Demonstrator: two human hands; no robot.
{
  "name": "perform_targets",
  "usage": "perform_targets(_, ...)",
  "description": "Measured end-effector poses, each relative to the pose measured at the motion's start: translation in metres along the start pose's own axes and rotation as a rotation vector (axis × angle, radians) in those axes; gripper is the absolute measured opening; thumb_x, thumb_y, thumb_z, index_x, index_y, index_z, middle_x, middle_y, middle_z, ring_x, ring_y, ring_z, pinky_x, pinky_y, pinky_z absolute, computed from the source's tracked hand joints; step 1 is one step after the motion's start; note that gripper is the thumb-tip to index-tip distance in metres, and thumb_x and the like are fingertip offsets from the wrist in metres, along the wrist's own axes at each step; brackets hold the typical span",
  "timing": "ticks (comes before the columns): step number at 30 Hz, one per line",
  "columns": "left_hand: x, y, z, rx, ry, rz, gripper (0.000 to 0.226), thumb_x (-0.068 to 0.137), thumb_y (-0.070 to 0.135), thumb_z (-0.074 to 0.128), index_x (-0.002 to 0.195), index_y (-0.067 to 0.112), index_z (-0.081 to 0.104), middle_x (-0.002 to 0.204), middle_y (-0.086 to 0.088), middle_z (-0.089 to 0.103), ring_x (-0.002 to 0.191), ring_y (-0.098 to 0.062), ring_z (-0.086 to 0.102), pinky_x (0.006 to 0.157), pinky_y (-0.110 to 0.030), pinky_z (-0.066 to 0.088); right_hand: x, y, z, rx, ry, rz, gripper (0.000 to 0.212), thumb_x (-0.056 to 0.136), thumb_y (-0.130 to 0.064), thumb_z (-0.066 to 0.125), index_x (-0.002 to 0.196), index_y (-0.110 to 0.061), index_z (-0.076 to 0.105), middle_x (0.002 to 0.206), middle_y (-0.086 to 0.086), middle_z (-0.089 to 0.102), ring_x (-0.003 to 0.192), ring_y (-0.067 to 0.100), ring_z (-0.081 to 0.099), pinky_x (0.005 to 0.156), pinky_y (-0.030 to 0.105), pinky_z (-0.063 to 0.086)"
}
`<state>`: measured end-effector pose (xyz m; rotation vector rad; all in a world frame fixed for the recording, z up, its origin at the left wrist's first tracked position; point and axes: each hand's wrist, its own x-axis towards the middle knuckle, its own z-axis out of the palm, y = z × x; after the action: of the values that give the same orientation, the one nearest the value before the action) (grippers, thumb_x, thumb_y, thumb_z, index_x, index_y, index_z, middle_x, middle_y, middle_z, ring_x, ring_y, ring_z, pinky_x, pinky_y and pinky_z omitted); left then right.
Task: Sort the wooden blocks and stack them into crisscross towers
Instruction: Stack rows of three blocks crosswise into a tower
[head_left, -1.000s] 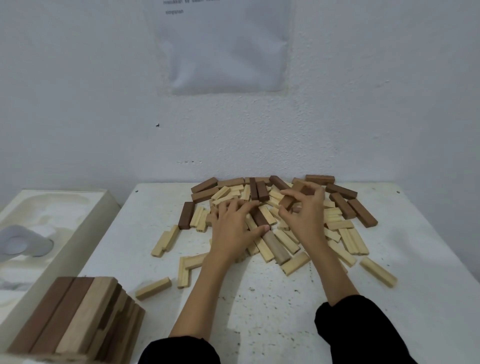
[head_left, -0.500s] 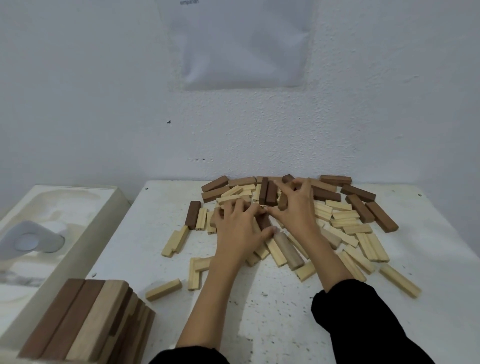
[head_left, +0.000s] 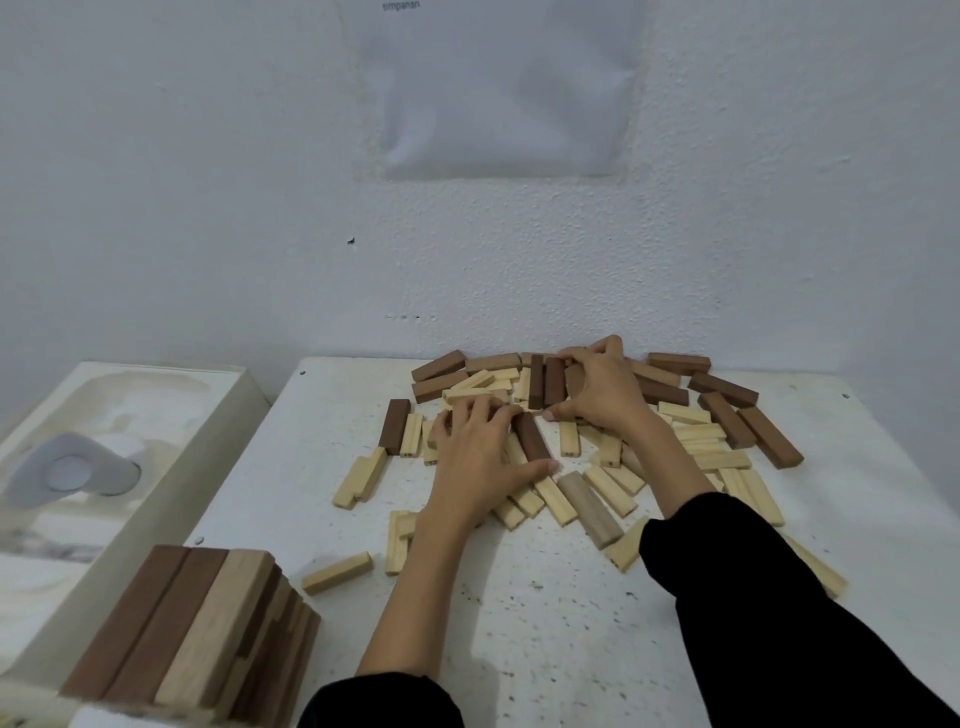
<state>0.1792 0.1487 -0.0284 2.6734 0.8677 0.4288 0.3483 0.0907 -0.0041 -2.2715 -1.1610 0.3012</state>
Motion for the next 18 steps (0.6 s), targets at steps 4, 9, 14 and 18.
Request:
perform_targets(4, 0.001, -0.003, -0.005, -0.046, -0.028, 0.007, 0.085, 0.064, 0.076, 0.060, 0.132, 0.025, 0.051, 0.131, 0.008, 0.044, 0.128, -0.014, 0.027, 0.105, -0.035, 0.017, -0.009, 0.001, 0.000, 0.127, 0.076, -0.002, 0.086, 0.059, -0.019, 0.088, 0.134, -0.017, 0.047, 0.122, 0.010, 0.036, 0.115, 0.023, 0.043, 0.095, 0.027, 0.037)
perform_targets(9, 0.001, 0.000, -0.012, -0.077, 0.028, 0.026, 0.076, 0.065, 0.062, 0.072, 0.126, 0.021, 0.055, 0.125, 0.004, 0.049, 0.124, -0.016, 0.035, 0.104, -0.034, 0.020, -0.033, -0.002, -0.011, 0.184, 0.156, -0.029, 0.080, 0.058, -0.020, 0.088, 0.129, -0.017, 0.051, 0.115, 0.008, 0.050, 0.108, 0.021, 0.049, 0.085, 0.024, 0.037)
perform_targets(14, 0.002, 0.003, -0.023, -0.060, 0.086, 0.107, 0.074, 0.060, 0.057, 0.078, 0.120, 0.017, 0.061, 0.119, -0.001, 0.053, 0.120, -0.022, 0.040, 0.100, -0.036, 0.024, -0.084, -0.004, -0.023, 0.309, 0.179, 0.004, 0.084, 0.055, -0.021, 0.090, 0.130, -0.015, 0.052, 0.110, 0.003, 0.061, 0.099, 0.018, 0.058, 0.082, 0.027, 0.046)
perform_targets(18, -0.008, 0.011, -0.031, 0.029, -0.036, 0.204, 0.077, 0.059, 0.061, 0.076, 0.122, 0.020, 0.059, 0.130, 0.002, 0.046, 0.128, -0.019, 0.032, 0.106, -0.035, 0.017, -0.137, -0.001, -0.022, 0.336, 0.116, 0.032, 0.081, 0.057, -0.020, 0.089, 0.129, -0.022, 0.053, 0.096, -0.008, 0.056, 0.083, 0.003, 0.053, 0.062, 0.005, 0.039)
